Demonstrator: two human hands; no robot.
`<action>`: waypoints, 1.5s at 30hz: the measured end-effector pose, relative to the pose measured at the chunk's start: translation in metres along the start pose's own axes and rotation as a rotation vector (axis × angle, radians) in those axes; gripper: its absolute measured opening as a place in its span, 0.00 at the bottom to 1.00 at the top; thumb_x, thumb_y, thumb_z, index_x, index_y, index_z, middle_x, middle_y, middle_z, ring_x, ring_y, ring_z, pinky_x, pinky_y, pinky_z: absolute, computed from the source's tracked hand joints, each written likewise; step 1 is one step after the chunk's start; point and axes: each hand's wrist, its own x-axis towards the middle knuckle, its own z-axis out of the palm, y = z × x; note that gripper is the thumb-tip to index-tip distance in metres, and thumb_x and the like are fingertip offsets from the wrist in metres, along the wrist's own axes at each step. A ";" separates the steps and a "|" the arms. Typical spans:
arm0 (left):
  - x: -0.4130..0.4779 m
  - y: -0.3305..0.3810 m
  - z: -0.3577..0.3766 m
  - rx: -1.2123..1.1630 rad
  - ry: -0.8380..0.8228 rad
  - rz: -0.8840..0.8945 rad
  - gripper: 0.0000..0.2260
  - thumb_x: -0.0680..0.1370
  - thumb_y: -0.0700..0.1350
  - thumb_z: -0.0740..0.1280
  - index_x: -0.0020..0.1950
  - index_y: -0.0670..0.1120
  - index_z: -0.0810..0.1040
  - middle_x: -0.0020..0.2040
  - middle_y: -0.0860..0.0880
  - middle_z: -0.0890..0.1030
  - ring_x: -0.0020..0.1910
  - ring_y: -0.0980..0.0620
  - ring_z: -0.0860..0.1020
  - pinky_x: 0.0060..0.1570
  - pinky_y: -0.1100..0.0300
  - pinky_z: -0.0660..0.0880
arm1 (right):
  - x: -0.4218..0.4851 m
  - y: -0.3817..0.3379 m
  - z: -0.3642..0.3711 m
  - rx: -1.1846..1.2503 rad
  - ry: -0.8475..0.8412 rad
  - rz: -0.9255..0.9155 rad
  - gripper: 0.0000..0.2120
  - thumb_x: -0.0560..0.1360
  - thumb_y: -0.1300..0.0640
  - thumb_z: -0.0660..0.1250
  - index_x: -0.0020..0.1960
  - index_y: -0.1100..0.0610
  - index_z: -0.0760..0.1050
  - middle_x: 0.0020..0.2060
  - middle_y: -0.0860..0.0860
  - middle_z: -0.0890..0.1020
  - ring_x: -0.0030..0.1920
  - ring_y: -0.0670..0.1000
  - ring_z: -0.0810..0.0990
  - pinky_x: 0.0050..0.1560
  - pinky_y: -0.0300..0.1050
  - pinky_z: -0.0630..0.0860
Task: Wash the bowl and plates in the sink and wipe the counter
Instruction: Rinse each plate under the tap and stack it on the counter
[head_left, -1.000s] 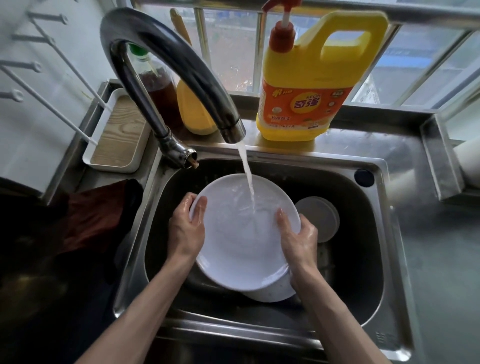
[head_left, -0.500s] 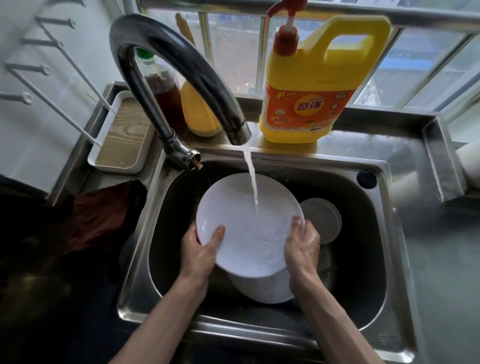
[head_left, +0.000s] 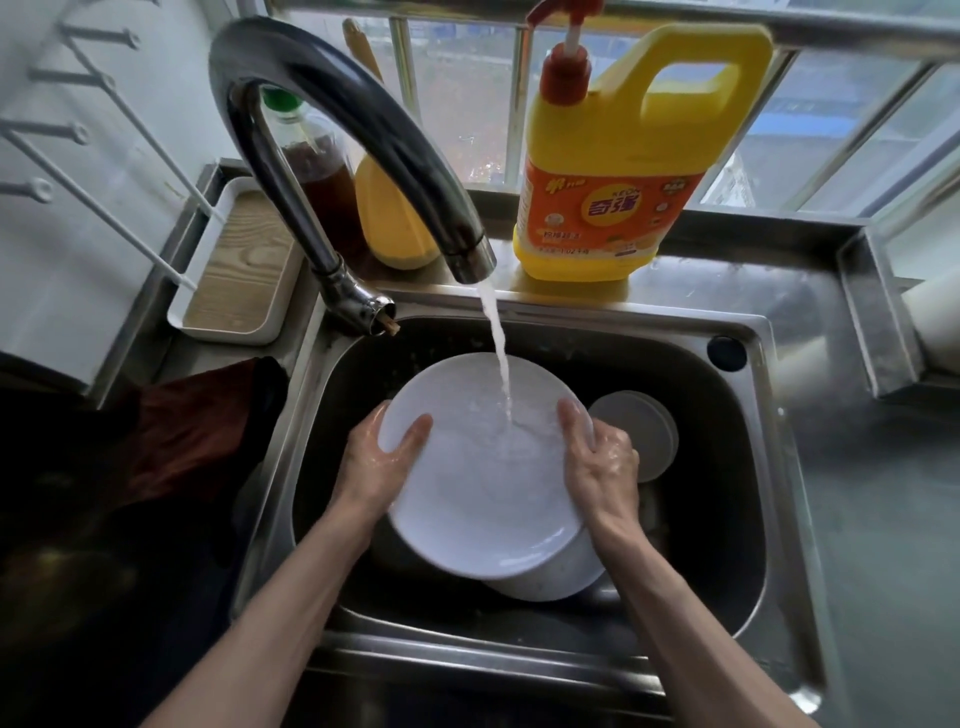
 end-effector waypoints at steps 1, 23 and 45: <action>-0.004 -0.001 0.004 -0.003 0.047 0.008 0.14 0.77 0.50 0.75 0.61 0.53 0.78 0.53 0.50 0.84 0.53 0.48 0.84 0.51 0.47 0.83 | 0.000 -0.002 0.001 -0.014 0.034 -0.017 0.24 0.83 0.38 0.61 0.37 0.54 0.75 0.31 0.51 0.78 0.32 0.47 0.77 0.32 0.41 0.70; -0.013 -0.005 0.001 0.201 0.095 0.120 0.20 0.73 0.53 0.78 0.62 0.56 0.76 0.52 0.58 0.80 0.49 0.59 0.79 0.42 0.61 0.77 | -0.001 0.007 -0.003 -0.053 -0.043 -0.089 0.22 0.81 0.39 0.66 0.36 0.52 0.74 0.32 0.49 0.78 0.32 0.45 0.76 0.31 0.35 0.69; -0.023 -0.008 0.003 -0.146 0.068 -0.161 0.25 0.74 0.46 0.78 0.69 0.49 0.76 0.57 0.45 0.84 0.54 0.43 0.84 0.54 0.44 0.83 | -0.006 0.004 -0.005 0.025 0.001 -0.034 0.22 0.85 0.41 0.57 0.40 0.53 0.74 0.35 0.50 0.78 0.35 0.47 0.76 0.36 0.43 0.71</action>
